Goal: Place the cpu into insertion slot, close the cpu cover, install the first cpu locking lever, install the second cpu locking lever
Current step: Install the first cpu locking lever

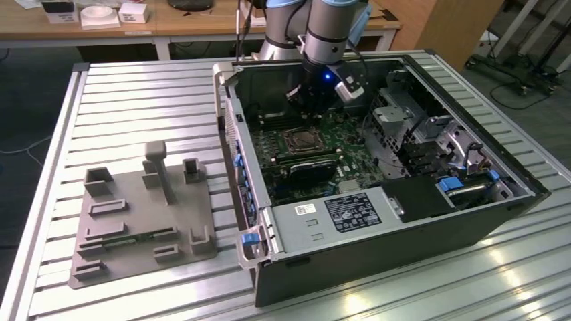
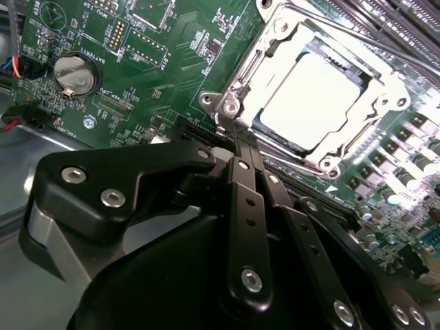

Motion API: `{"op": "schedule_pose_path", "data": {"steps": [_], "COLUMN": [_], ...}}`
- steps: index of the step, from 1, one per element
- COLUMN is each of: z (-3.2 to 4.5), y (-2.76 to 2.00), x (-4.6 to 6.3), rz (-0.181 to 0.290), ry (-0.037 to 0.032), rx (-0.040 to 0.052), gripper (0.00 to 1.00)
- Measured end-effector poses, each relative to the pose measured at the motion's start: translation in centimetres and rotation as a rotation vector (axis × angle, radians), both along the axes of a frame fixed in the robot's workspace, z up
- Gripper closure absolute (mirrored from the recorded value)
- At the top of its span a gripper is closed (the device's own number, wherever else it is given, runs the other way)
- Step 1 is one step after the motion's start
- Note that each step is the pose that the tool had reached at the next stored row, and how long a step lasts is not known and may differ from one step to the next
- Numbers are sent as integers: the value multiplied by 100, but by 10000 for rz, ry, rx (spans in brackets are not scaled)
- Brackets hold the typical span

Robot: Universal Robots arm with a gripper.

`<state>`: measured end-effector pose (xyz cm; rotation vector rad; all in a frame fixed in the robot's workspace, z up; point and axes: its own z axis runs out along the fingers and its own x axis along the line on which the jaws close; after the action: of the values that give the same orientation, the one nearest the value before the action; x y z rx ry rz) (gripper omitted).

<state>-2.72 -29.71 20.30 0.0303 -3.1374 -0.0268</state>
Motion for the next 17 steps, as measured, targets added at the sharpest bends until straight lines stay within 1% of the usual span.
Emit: {"op": "schedule_pose_path", "data": {"steps": [6, 10, 13, 17], "z": [92, 150, 185, 247], "y": [0, 0, 0, 0], "x": [0, -4, -23, -59], "rz": [0, 1, 0, 0], "ry": [1, -1, -5, -13], "rx": [1, 35, 93, 209], "gripper": [90, 90, 90, 90]}}
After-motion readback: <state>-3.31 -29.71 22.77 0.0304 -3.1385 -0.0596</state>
